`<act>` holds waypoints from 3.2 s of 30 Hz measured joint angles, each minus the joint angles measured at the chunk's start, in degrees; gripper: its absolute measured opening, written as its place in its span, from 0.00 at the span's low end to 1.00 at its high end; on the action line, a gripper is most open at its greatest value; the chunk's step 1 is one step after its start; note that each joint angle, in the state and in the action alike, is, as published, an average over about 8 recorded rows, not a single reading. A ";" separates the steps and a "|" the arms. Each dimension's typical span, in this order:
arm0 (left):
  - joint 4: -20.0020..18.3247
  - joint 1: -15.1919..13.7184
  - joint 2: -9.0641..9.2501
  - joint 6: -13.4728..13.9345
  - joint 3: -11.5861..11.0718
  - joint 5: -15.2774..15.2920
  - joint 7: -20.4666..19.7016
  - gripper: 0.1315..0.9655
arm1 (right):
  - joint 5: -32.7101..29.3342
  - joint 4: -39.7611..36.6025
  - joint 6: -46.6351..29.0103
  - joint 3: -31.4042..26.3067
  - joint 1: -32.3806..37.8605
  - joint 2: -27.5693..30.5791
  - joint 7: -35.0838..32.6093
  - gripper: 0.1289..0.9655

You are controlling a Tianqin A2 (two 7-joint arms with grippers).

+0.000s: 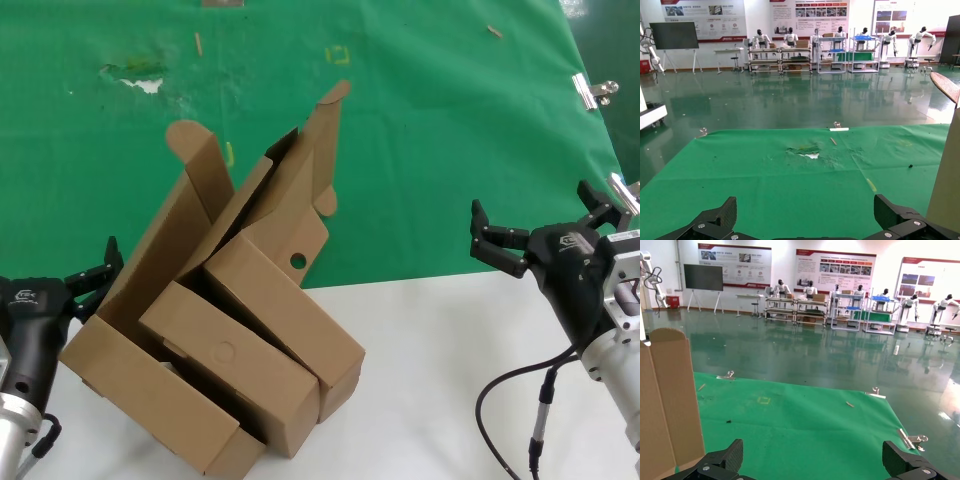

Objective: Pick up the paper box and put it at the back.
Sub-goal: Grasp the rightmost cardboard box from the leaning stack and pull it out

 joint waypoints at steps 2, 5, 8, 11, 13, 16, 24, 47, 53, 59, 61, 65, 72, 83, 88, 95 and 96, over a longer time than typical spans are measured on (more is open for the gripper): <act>0.00 0.00 0.00 0.00 0.00 0.00 0.00 1.00 | 0.00 0.00 0.00 0.00 0.00 0.00 0.00 1.00; 0.00 0.00 0.00 0.00 0.00 0.00 0.00 1.00 | 0.00 0.00 0.00 0.00 0.00 0.00 0.00 1.00; 0.00 0.00 0.00 0.00 0.00 0.00 0.00 1.00 | 0.00 0.00 0.00 0.00 0.00 0.00 0.00 1.00; 0.00 0.00 0.00 0.00 0.00 0.00 0.00 1.00 | 0.00 0.00 0.00 0.00 0.00 0.00 0.00 1.00; 0.00 0.00 0.00 0.00 0.00 0.00 0.00 1.00 | 0.00 0.00 0.00 0.00 0.00 0.00 0.00 1.00; 0.00 0.00 0.00 0.00 0.00 0.00 0.00 1.00 | 0.00 0.00 0.00 0.00 0.00 0.00 0.00 1.00; 0.00 0.00 0.00 0.00 0.00 0.00 0.00 1.00 | 0.00 0.00 0.00 0.00 0.00 0.00 0.00 1.00; 0.00 0.00 0.00 0.00 0.00 0.00 0.00 1.00 | 0.00 0.00 0.00 0.00 0.00 0.00 0.00 1.00; 0.00 0.00 0.00 0.00 0.00 0.00 0.00 1.00 | 0.00 0.00 0.00 0.00 0.00 0.00 0.00 1.00; 0.00 0.00 0.00 0.00 0.00 0.00 0.00 1.00 | 0.00 0.00 0.00 0.00 0.00 0.00 0.00 1.00; 0.00 0.00 0.00 0.00 0.00 0.00 0.00 1.00 | 0.00 0.00 0.00 0.00 0.00 0.00 0.00 1.00; 0.00 0.00 0.00 0.00 0.00 0.00 0.00 1.00 | 0.00 0.00 0.00 0.00 0.00 0.00 0.00 1.00; 0.00 0.00 0.00 0.00 0.00 0.00 0.00 1.00 | 0.00 0.00 0.00 0.00 0.00 0.00 0.00 1.00; 0.00 0.00 0.00 0.00 0.00 0.00 0.00 0.94 | -0.44 4.46 -11.23 1.51 -1.15 -0.08 -15.04 1.00; 0.00 0.00 0.00 0.00 0.00 0.00 0.00 0.87 | -0.14 5.97 -18.67 3.96 -1.69 3.84 -26.27 1.00; 0.00 0.00 0.00 0.00 0.00 0.00 0.00 0.75 | -2.91 7.05 -24.84 4.41 -2.37 13.16 -34.78 1.00; 0.00 0.00 0.00 0.00 0.00 0.00 0.00 0.72 | -3.28 7.25 -25.65 4.09 -2.55 14.45 -35.17 1.00</act>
